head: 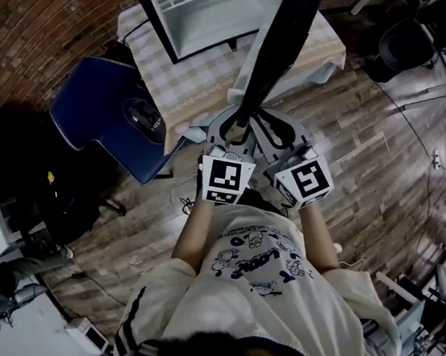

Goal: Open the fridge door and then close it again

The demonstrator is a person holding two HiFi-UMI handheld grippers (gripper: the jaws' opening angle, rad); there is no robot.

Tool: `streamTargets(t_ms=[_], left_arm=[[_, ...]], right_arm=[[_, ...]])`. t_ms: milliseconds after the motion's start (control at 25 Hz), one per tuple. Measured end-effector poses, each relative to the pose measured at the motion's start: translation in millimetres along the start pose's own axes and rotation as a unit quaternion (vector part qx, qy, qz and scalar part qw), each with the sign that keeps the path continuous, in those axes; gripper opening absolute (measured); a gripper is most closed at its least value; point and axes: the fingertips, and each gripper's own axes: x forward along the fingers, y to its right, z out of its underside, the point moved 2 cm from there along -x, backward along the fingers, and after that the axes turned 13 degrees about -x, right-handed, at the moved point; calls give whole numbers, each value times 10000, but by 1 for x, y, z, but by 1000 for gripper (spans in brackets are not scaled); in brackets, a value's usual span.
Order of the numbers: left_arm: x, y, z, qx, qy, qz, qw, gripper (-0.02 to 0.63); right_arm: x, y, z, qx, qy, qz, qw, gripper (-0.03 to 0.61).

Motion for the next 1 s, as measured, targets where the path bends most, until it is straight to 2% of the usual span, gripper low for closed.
streamTargets(t_ms=[520,1000], left_arm=[[-3,-44,-10,-168,65,-182,9997,124],[-2,-87,-21,-206,87,-447,9988,132]], right_arm=[[41,-13,-16,-68,106,-318,9994,74],[65,-7,-16,-29,67,-280,9996,74]])
